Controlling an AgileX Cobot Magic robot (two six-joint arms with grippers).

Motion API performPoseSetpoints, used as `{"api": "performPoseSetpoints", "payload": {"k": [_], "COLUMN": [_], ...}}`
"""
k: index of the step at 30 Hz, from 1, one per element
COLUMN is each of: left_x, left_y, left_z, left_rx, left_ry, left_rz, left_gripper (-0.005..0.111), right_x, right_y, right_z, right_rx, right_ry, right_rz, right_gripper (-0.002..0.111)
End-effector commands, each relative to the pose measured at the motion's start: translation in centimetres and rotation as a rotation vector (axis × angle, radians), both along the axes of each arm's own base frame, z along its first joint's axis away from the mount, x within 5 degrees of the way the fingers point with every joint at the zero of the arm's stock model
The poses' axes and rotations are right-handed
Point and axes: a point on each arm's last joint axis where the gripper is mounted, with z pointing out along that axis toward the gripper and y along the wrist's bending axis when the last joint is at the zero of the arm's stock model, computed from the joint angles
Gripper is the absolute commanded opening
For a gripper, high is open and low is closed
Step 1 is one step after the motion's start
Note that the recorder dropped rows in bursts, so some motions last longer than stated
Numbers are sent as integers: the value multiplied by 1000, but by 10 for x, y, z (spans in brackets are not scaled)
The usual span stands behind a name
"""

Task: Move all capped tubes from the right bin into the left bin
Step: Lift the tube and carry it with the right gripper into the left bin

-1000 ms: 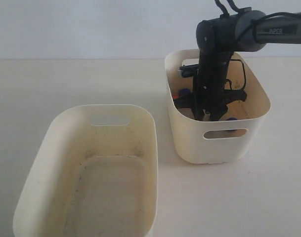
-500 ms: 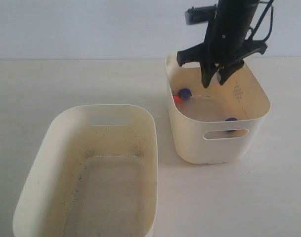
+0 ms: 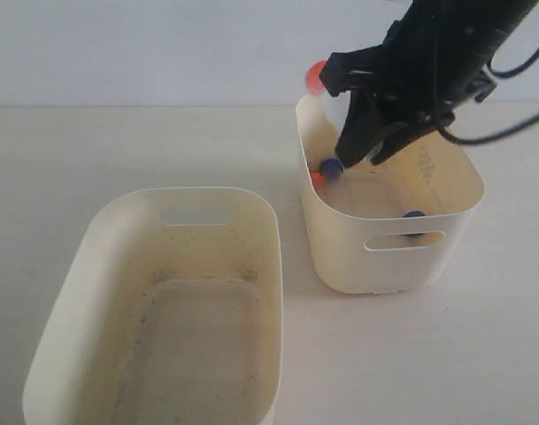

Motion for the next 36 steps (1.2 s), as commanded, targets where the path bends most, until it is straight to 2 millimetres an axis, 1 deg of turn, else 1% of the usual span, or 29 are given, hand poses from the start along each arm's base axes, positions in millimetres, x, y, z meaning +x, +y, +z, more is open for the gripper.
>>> {"api": "performPoseSetpoints", "payload": {"k": [1, 2, 4, 6, 10, 11, 13, 15, 19, 21, 22, 24, 28, 29, 30, 31, 33, 35, 36], "left_x": [0, 0, 0, 0, 0, 0, 0, 0, 0, 0, 0, 0, 0, 0, 0, 0, 0, 0, 0], "left_y": [0, 0, 0, 0, 0, 0, 0, 0, 0, 0, 0, 0, 0, 0, 0, 0, 0, 0, 0], "left_z": [2, 2, 2, 2, 2, 2, 2, 2, 2, 2, 2, 2, 2, 2, 2, 2, 2, 2, 2], "left_rx": [-7, -7, -7, -7, -7, -7, -7, -7, -7, -7, -7, -7, -7, -7, -7, -7, -7, -7, -7], "left_ry": [-11, -11, -11, -11, -11, -11, -11, -11, -11, -11, -11, -11, -11, -11, -11, -11, -11, -11, -11], "left_rz": [2, 2, 2, 2, 2, 2, 2, 2, 2, 2, 2, 2, 2, 2, 2, 2, 2, 2, 2], "left_gripper": [4, 4, 4, 4, 4, 4, 4, 4, 4, 4, 4, 4, 4, 4, 4, 4, 4, 4, 4], "right_x": [-50, -59, -73, -83, -95, -100, -110, -114, -117, -118, -118, -119, -117, -117, -117, -117, -118, -118, -118], "right_y": [17, 18, 16, 13, 14, 17, 26, 38, 65, 75, 79, 84, 86, 86, 86, 86, 86, 86, 85], "right_z": [16, 18, 17, 9, -13, -21, -29, -35, -36, -35, -35, -34, -33, -33, -33, -33, -33, -28, -24], "right_rx": [399, 453, 482, 478, 469, 467, 463, 444, 412, 400, 397, 395, 398, 403, 409, 415, 420, 418, 413], "right_ry": [-83, -109, -130, -104, -23, 1, 26, -18, -172, -245, -275, -307, -314, -297, -278, -256, -236, -251, -276], "right_rz": [251, 283, 308, 302, 304, 328, 378, 383, 364, 342, 332, 309, 267, 248, 225, 200, 185, 200, 206], "right_gripper": [0, 0, 0, 0, 0, 0, 0, 0, 0, 1, 3, 13, 50, 55, 54, 48, 28, 0, 1]}}
